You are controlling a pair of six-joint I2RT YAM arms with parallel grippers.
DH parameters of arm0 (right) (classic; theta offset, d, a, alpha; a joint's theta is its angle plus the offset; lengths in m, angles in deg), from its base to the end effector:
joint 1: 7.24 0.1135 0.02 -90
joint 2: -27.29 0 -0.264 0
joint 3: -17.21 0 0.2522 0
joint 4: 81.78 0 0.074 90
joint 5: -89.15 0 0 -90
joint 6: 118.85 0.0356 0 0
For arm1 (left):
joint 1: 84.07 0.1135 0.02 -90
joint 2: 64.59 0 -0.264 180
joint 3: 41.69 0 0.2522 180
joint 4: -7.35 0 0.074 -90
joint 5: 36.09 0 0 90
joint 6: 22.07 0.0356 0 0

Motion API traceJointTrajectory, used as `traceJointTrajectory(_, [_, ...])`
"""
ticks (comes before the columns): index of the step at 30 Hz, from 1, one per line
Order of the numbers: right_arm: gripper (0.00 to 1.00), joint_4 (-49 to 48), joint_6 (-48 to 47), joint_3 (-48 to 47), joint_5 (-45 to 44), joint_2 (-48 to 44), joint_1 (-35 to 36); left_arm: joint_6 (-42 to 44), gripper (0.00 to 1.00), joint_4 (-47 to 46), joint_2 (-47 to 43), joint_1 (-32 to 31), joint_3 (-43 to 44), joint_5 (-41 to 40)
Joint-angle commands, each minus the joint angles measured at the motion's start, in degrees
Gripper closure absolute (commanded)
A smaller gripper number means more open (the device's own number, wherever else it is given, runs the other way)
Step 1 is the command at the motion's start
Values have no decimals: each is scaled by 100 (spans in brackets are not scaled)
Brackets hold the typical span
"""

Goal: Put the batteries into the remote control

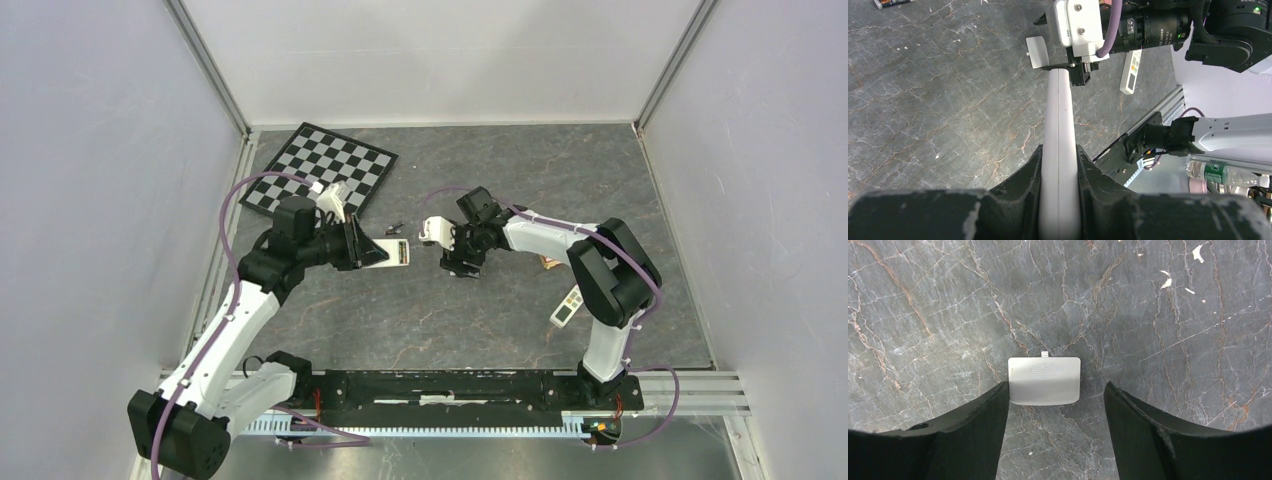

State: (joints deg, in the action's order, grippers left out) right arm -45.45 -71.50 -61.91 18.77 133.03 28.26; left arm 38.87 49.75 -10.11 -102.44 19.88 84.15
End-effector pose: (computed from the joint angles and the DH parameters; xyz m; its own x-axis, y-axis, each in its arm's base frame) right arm 0.2910 0.2223 0.1588 -0.0785 -0.8399 -0.5371 -0.9850 0.1484 -0.0882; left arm 0.1864 -0.0808 0.2990 -0.8012 -0.1761 -0.5719 0.3125 0.6919 -0.6508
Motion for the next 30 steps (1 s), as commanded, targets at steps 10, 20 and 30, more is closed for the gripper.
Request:
traceJointTrajectory(10, [31,75,-118,418,-722,203,103,-31,98,-114,-255,79,-13,34])
traceJointTrajectory(20, [47,381,-340,119,-279,215,105,-83,98,-100,-325,97,-146,45])
traceJointTrajectory(30, [46,213,-385,214,-4,-284,96,-530,98,-619,-187,88,-671,325])
